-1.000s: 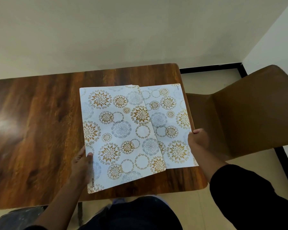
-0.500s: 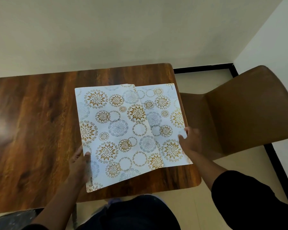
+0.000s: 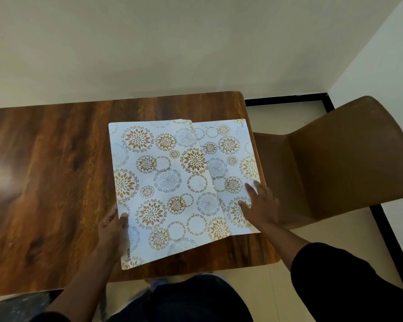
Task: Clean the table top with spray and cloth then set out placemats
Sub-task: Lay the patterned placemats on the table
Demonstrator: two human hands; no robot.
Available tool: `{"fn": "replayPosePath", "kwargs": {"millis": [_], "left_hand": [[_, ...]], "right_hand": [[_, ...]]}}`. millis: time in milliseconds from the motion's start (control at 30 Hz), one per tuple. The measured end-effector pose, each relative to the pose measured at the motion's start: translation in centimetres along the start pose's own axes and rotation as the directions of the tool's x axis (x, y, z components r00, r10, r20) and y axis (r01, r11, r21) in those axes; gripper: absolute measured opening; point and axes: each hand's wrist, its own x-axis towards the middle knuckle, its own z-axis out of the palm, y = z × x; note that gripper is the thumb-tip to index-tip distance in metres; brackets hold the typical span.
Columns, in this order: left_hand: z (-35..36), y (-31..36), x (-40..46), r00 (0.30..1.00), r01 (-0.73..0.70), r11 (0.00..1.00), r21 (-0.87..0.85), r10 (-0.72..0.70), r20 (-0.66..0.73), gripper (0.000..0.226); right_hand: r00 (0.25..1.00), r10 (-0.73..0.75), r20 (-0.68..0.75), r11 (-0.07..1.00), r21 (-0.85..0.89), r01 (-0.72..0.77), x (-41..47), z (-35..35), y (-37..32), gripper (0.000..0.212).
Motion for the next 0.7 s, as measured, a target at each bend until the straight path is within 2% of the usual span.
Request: {"fn": "replayPosePath", "kwargs": {"millis": [467,533,633,700], "left_hand": [[-0.9,0.3,-1.0,0.999,-0.029,0.999,-0.017,0.029,-0.015,0.047],[-1.2,0.3,-1.0,1.0,-0.02,1.0,-0.022,0.019,-0.024,0.048],[-1.8,0.1,-1.0,0.999,-0.02,1.0,-0.023,0.019,-0.046,0.047],[-2.0,0.0,-1.1,0.998,-0.01,0.999,-0.032,0.008,-0.059,0.046]], "right_hand": [[0.997,0.047,0.061,0.999,0.008,-0.048,0.1,-0.6,-0.7,0.071],[0.996,0.087,0.022,0.996,0.009,-0.087,0.2,-0.8,-1.8,0.068],[0.978,0.175,-0.117,0.97,0.193,-0.151,0.9,-1.0,-4.7,0.061],[0.979,0.184,-0.092,0.896,0.425,-0.129,1.5,-1.6,-7.2,0.05]]}}
